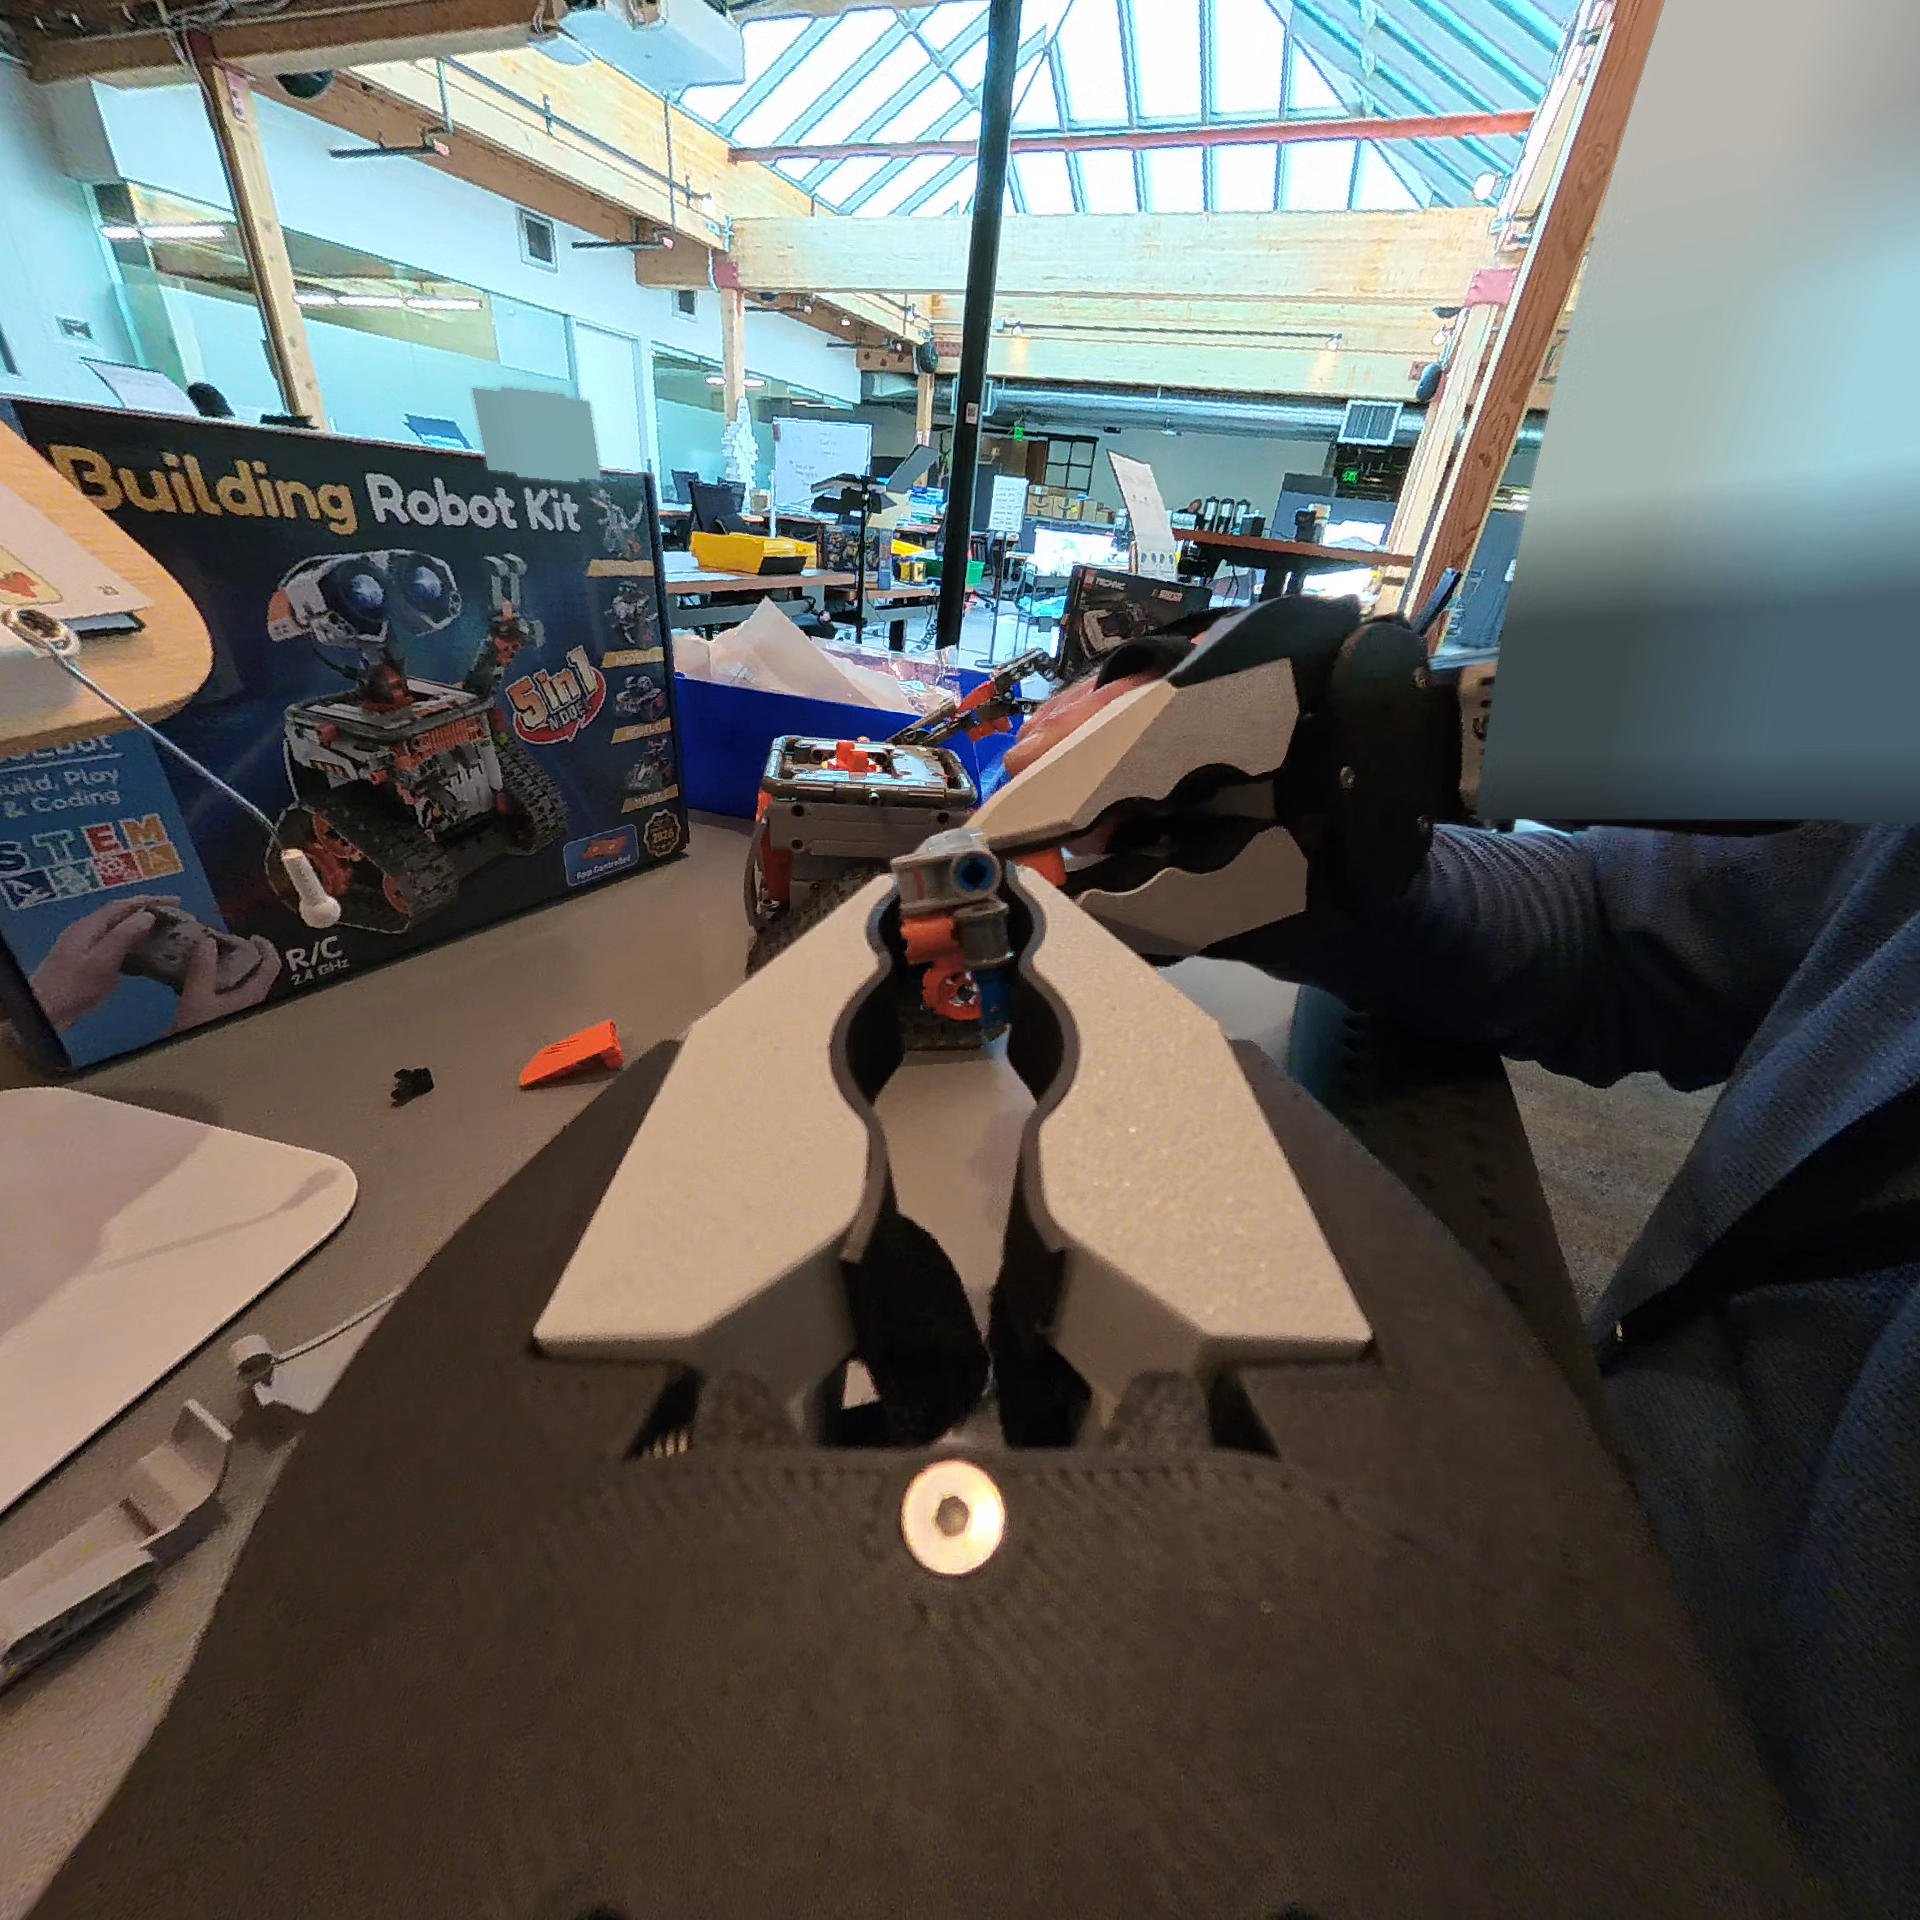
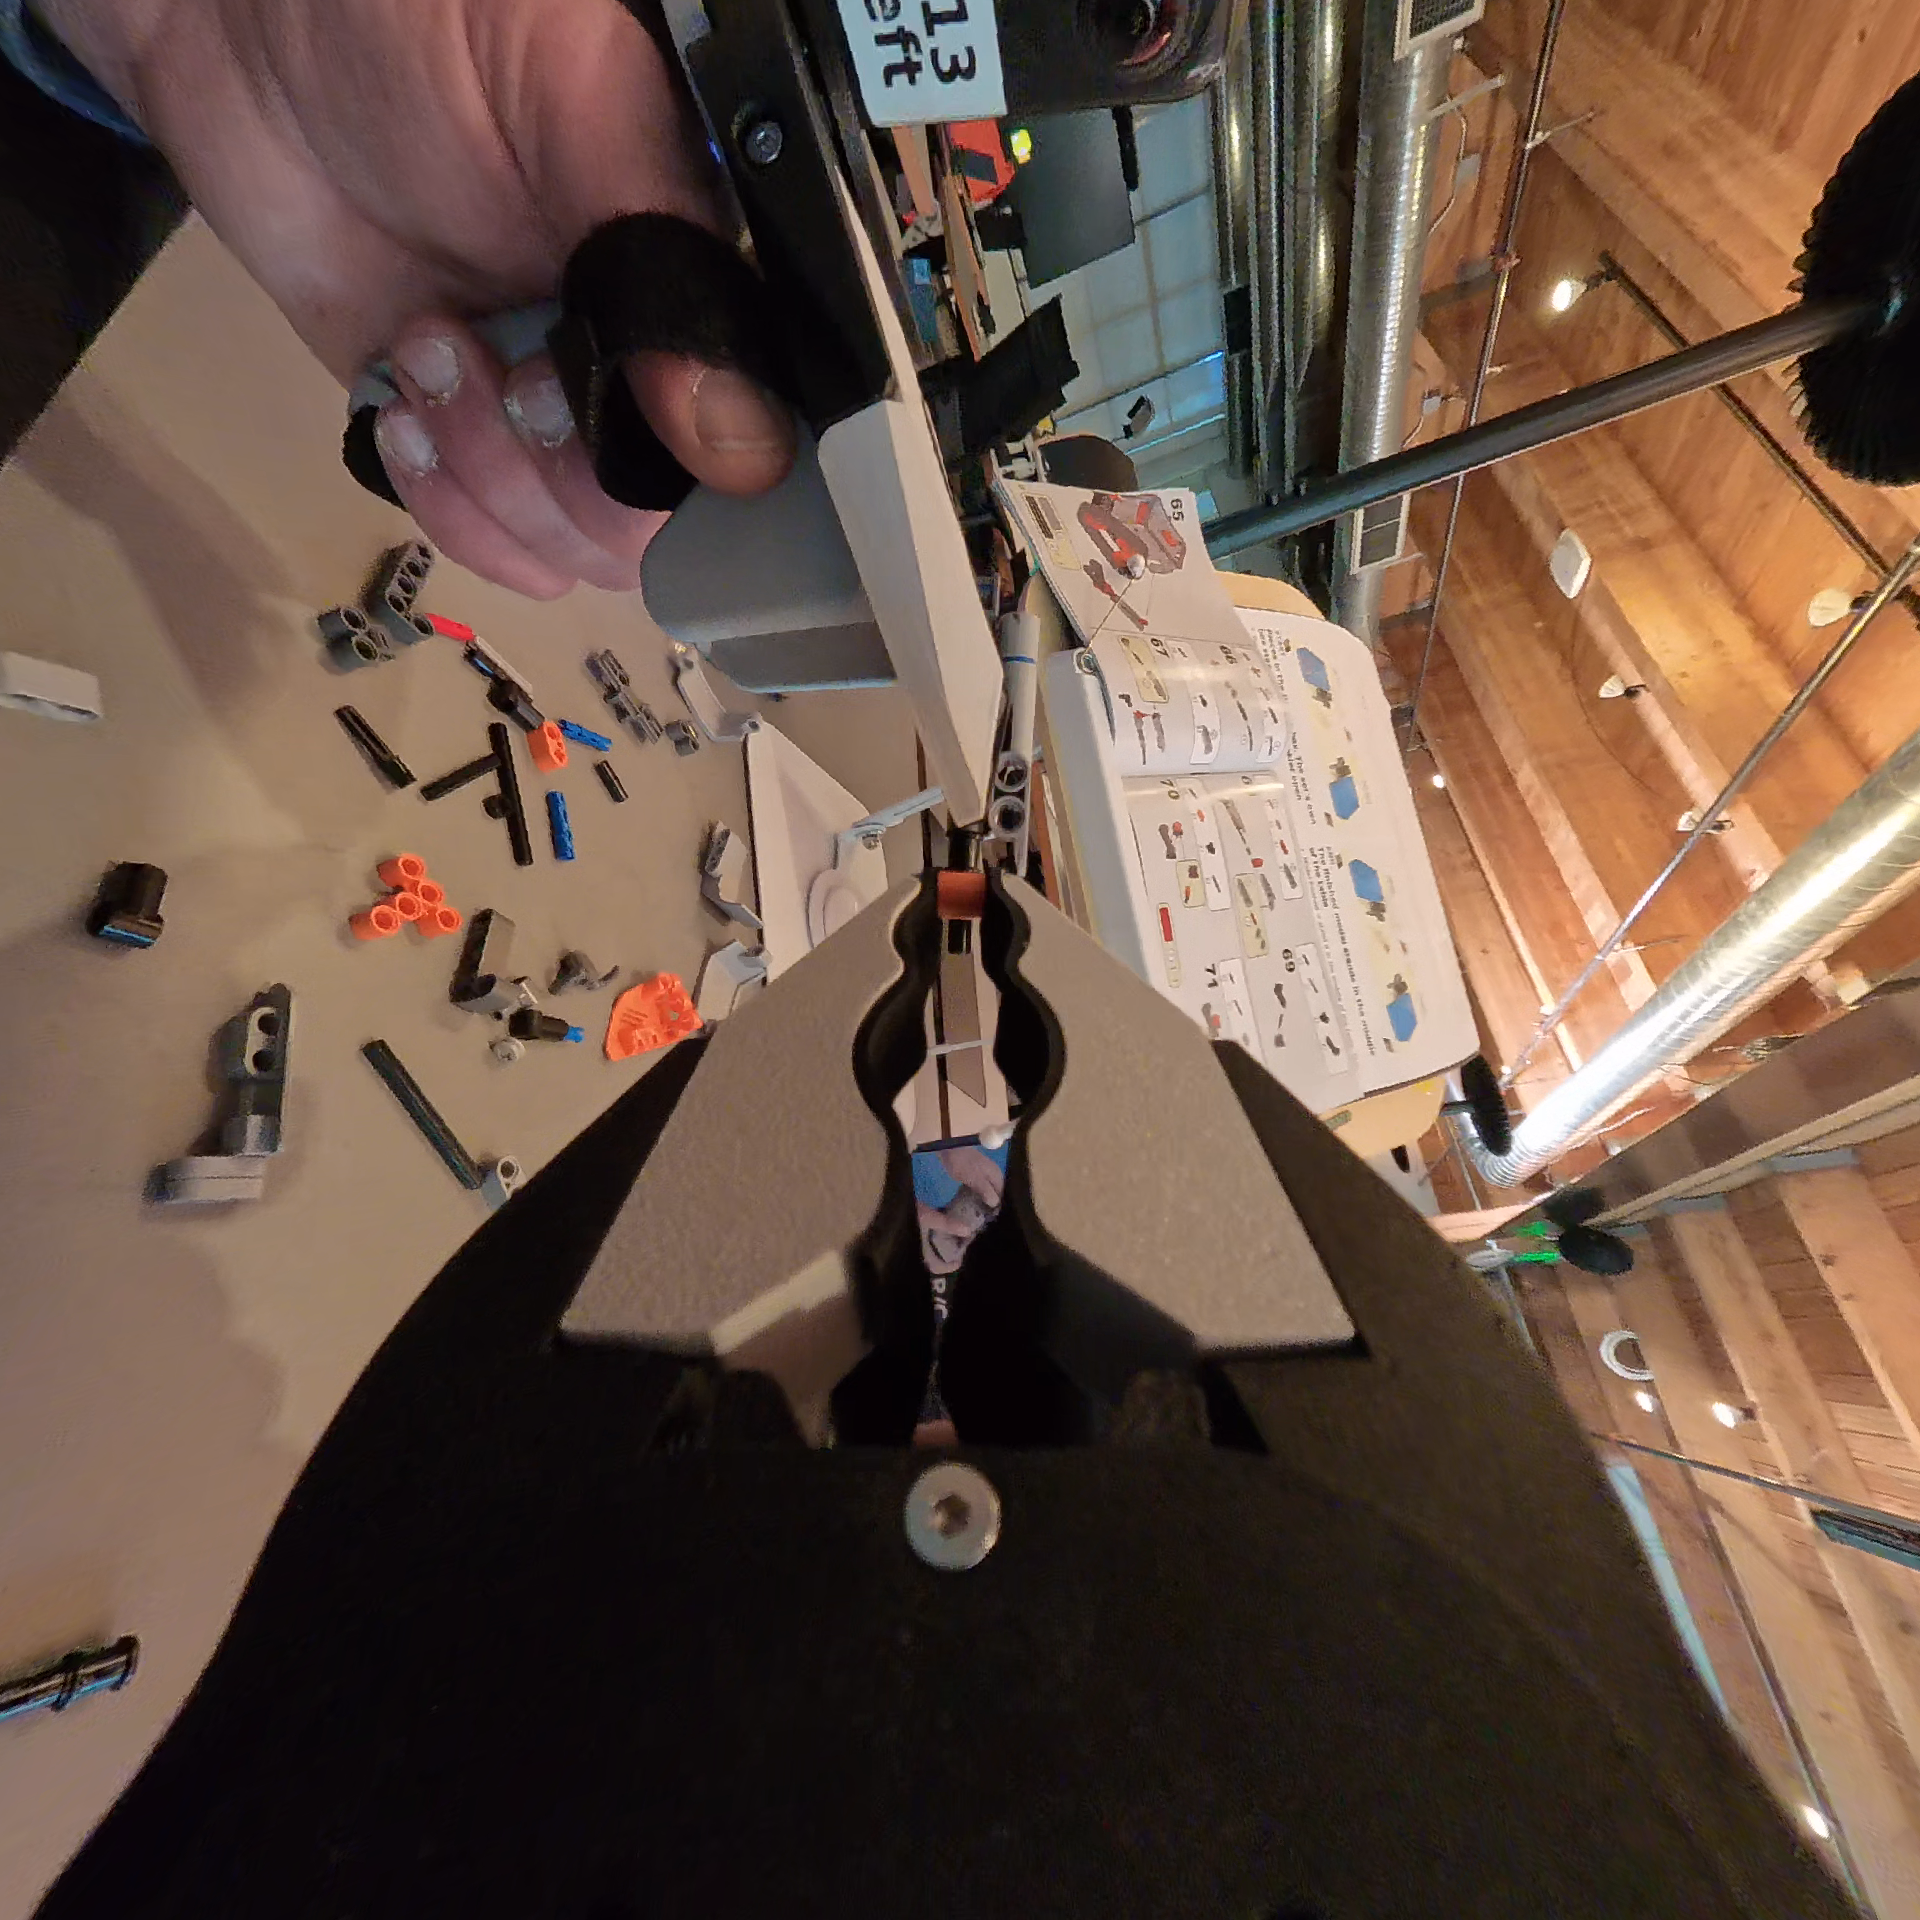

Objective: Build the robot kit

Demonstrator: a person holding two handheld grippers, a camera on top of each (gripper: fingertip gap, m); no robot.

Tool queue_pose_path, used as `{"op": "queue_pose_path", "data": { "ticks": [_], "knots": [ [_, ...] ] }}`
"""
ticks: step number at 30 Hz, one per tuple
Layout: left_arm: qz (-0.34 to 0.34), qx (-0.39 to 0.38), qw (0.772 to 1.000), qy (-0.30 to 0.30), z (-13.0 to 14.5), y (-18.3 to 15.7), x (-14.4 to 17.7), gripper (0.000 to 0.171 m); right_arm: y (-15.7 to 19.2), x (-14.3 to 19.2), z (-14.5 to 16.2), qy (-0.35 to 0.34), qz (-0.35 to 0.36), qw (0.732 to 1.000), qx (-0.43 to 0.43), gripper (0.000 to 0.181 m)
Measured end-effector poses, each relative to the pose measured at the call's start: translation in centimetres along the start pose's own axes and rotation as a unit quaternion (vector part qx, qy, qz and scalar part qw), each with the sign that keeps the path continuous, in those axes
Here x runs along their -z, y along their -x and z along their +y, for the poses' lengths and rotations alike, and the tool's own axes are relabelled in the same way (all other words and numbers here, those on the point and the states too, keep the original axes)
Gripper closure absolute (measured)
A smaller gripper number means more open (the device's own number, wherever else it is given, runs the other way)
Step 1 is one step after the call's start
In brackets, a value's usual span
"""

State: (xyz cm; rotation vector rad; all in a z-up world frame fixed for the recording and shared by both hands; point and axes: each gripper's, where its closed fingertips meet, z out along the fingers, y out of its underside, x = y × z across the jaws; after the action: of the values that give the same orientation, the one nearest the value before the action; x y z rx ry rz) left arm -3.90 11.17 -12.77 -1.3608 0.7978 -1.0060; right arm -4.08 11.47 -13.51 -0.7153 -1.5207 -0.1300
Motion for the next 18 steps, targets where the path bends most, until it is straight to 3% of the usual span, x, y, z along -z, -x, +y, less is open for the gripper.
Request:
{"op": "queue_pose_path", "data": {
  "ticks": [8,18],
  "knots": [
    [0.001,-0.003,1.0,0.007,0.25,-0.21,-0.48,0.154,0.1,-0.18,-0.34,0.003,0.005,1.0,-0.005,0.177],
    [-0.012,-0.017,1.0,0.018,0.51,-0.34,-0.51,0.164,0.32,-0.17,-0.13,0.011,0.004,1.0,0.011,0.177]
  ]
}}
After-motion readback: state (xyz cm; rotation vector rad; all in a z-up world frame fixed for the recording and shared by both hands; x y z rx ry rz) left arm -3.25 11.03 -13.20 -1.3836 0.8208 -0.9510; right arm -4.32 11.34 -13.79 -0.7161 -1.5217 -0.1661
